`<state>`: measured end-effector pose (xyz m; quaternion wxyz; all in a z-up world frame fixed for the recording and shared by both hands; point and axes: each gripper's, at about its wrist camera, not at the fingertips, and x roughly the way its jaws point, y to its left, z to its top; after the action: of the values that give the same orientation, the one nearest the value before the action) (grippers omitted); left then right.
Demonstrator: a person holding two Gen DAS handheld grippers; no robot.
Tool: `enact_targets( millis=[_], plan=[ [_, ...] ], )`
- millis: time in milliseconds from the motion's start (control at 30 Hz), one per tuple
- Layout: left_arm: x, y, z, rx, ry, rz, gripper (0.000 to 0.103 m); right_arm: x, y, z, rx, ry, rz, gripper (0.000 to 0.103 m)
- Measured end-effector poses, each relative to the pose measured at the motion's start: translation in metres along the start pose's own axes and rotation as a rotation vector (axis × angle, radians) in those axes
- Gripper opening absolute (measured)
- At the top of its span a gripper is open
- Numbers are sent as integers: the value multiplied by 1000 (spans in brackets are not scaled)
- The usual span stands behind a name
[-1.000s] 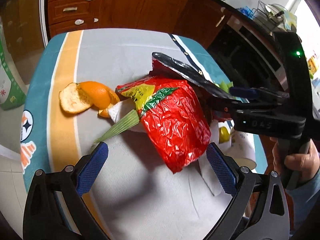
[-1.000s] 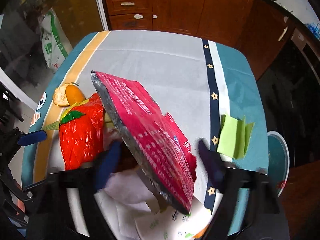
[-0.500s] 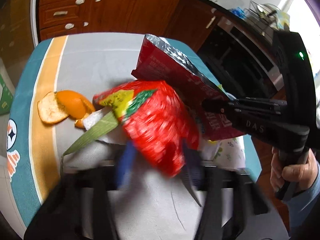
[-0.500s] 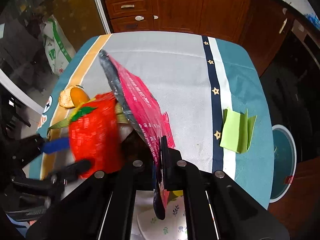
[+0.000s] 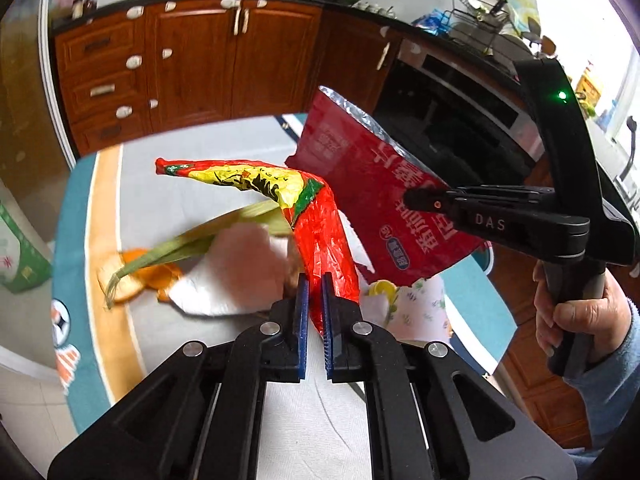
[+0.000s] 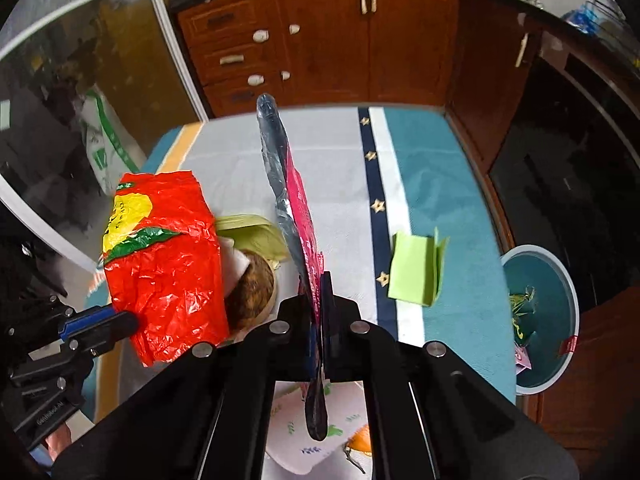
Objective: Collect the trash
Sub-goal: 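Carry both wrappers over the teal bin and open both tools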
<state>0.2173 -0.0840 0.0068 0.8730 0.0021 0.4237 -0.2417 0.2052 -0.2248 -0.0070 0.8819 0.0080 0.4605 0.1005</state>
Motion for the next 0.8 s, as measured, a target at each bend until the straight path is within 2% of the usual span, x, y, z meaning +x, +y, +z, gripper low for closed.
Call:
enact_targets(
  millis=[200,467,600,800],
  plan=[
    [-16,-24,16,73,-20,6,6,-33,-19,-2,38,-62,21,2],
    [-25,-82,37,189,-38,-53,7,-75,-64,-15,105,-125,-6,2],
    [-11,-122,44,260,-4,-88,7,-93,-95,-27,140,-144,-43,2],
    [36,-184,57,318,91,-180,7,-115,-156,-56,208,-141,-112,2]
  ],
)
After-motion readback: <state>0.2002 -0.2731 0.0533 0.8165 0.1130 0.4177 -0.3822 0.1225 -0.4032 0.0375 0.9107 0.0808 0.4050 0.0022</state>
